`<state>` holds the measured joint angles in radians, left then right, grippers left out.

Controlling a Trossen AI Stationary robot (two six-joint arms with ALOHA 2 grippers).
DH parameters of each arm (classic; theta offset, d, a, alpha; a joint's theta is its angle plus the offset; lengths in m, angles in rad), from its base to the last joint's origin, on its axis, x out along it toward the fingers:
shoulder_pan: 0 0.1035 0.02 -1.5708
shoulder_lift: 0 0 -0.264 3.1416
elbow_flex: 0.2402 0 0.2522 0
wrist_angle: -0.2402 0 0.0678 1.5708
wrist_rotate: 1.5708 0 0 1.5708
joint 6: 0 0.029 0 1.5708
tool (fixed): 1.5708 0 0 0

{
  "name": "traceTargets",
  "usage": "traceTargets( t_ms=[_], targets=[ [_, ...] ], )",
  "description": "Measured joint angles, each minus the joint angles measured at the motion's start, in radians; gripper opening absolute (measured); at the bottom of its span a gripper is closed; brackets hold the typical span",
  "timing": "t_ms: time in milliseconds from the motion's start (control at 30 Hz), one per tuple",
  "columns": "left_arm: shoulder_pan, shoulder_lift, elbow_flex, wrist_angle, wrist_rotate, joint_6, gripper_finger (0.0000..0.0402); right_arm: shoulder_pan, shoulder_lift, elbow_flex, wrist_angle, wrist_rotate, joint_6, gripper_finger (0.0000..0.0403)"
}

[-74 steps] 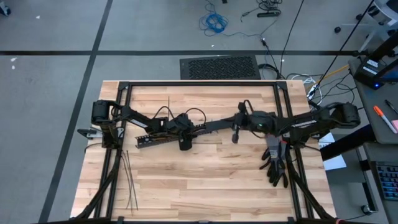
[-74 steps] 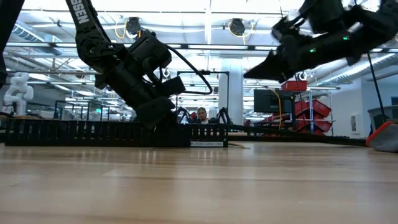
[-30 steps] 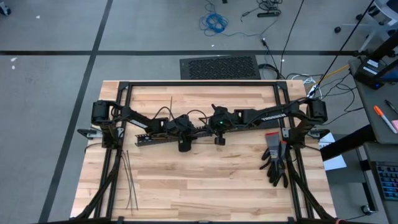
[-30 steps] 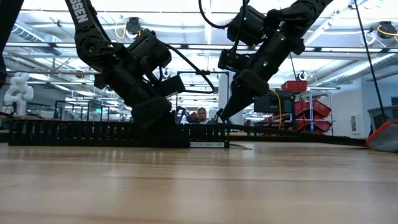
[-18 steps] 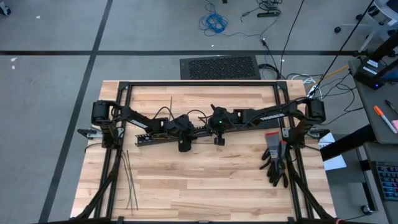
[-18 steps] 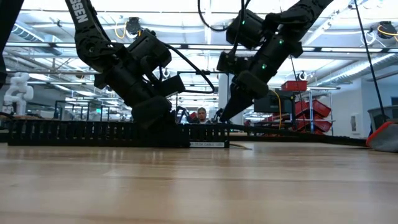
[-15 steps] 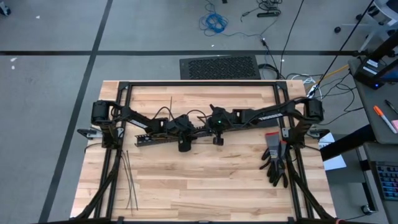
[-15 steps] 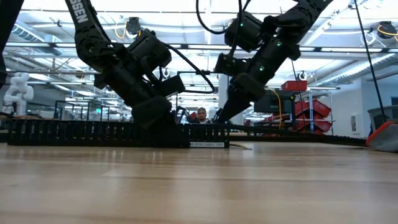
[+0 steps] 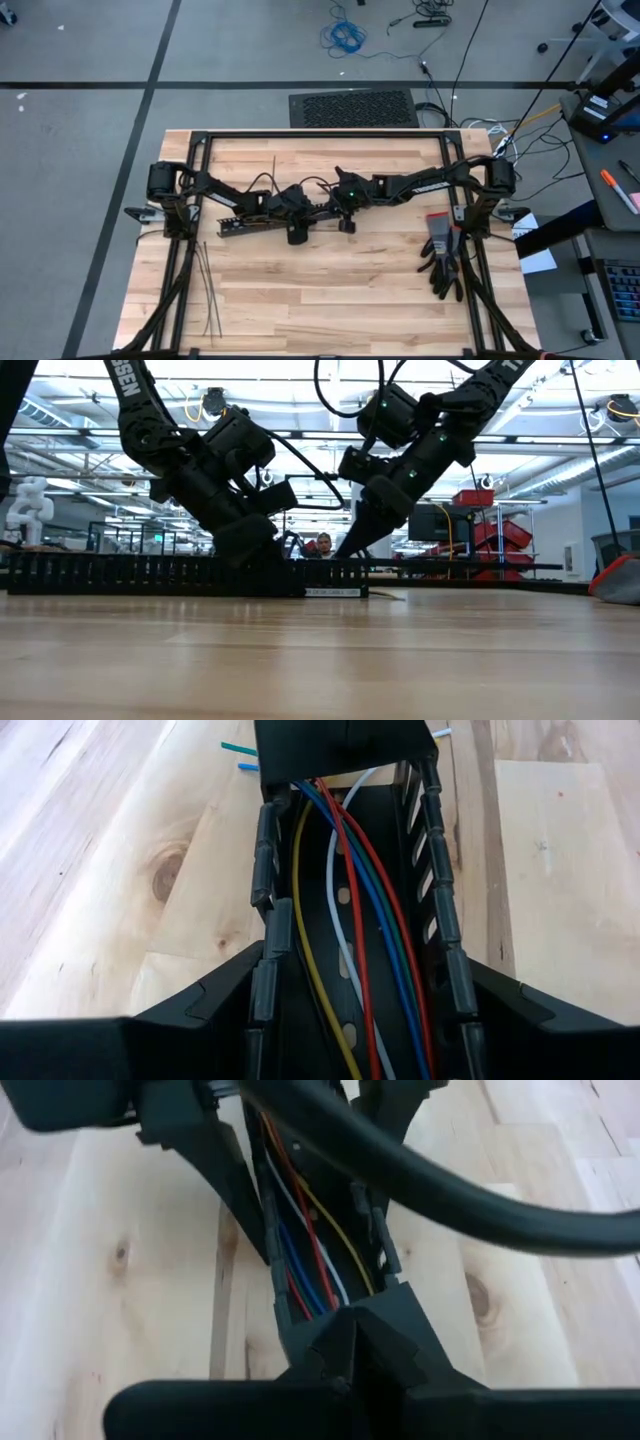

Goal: Ziptie cables
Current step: Close the black cable duct

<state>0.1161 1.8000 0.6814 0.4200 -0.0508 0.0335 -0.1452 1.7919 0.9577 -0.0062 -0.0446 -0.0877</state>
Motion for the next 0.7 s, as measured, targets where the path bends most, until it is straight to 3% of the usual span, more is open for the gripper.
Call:
traceTargets(
  t_ms=[700],
  targets=[
    [0.0,0.002,-0.001,0.016,-0.037,-0.054,0.0251,0.002,-0.002,-0.001,0.02,0.071,0.046,0.0]
  ],
)
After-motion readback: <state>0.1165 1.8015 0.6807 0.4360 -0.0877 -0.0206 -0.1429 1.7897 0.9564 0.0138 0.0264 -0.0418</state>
